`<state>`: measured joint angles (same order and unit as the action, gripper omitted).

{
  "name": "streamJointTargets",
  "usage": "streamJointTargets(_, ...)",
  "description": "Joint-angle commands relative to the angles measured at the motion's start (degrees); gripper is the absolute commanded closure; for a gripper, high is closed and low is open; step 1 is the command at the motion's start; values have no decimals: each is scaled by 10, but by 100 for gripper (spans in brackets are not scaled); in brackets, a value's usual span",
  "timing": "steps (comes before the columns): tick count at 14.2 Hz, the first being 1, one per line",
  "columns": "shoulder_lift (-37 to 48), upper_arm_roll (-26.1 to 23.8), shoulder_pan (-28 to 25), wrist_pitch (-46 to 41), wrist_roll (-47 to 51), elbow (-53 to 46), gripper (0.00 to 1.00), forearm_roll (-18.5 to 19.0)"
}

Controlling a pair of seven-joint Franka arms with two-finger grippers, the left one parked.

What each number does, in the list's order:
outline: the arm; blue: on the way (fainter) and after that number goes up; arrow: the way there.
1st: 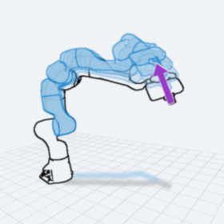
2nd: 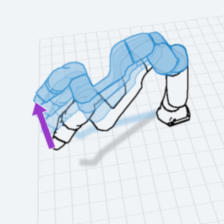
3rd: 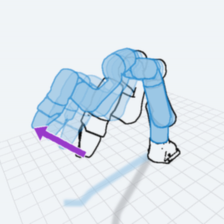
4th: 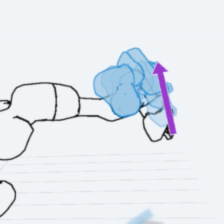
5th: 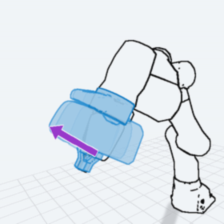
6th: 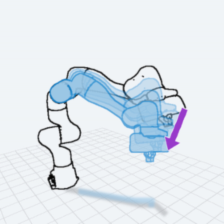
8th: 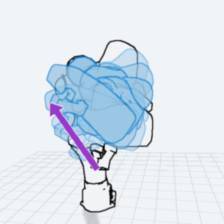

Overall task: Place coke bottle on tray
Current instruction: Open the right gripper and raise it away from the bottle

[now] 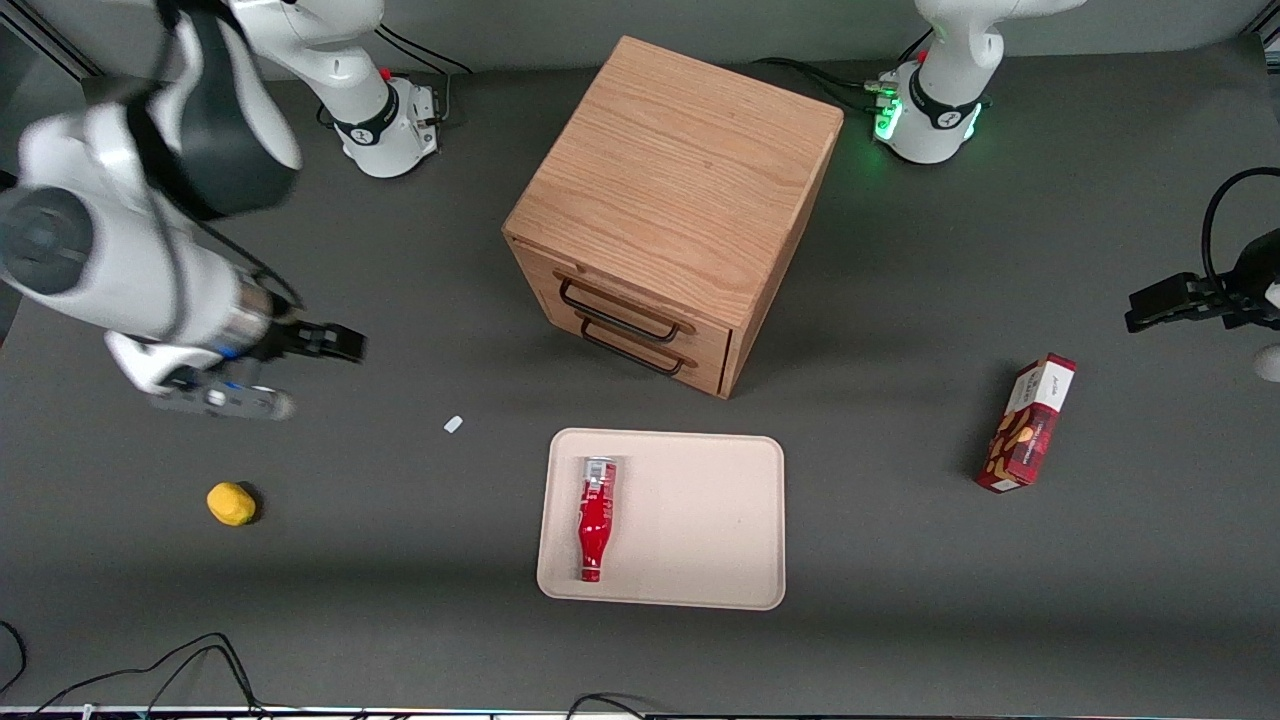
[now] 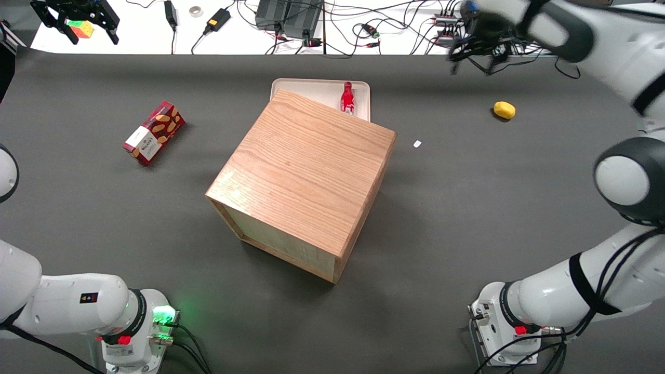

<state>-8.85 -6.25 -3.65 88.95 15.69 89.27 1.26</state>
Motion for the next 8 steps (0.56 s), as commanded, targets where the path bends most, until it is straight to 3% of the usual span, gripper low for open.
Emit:
streamJointTargets(1,74,-10,55,-31,-44,31,0,-11)
streamJointTargets(4,104,-10,79,-43,-39,35,0,-14)
streamJointTargets(8,106,7,60,-45,-43,35,0,-12)
